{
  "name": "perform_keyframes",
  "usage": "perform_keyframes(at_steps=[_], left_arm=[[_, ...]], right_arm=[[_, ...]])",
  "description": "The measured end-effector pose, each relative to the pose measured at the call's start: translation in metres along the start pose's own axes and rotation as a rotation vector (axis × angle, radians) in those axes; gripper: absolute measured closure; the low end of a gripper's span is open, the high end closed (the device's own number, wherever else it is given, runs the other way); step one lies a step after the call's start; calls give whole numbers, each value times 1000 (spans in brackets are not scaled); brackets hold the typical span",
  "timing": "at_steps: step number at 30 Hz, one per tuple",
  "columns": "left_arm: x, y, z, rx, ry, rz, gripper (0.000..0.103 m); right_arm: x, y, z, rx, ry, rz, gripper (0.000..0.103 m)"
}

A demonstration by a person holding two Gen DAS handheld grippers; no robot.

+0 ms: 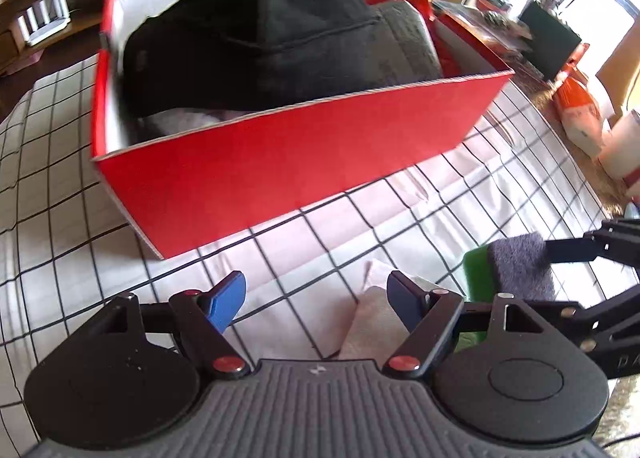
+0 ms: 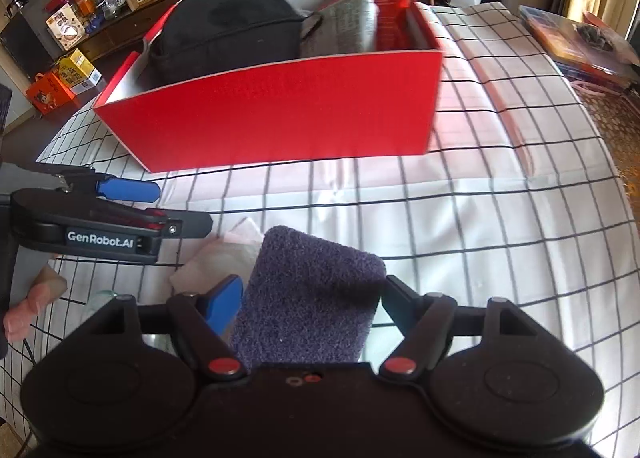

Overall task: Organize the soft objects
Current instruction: 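Reach the left gripper to the white tissue while the right holds the sponge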

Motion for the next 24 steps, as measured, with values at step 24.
perform_keyframes(at_steps=[24], left_arm=[[59,14,-39,-146,-46,-220,29]], right_arm=[[51,0,13,12,-17,-59,28]])
Point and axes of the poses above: each gripper's, at about its wrist camera, not at the fingertips, and z roughly against the way its jaws point, x to its right, y to its top, the point moved 4 cm from there along -z, roughly the way its jaws point, and after that the axes turned 9 degrees about -z, right-handed, at the moved point
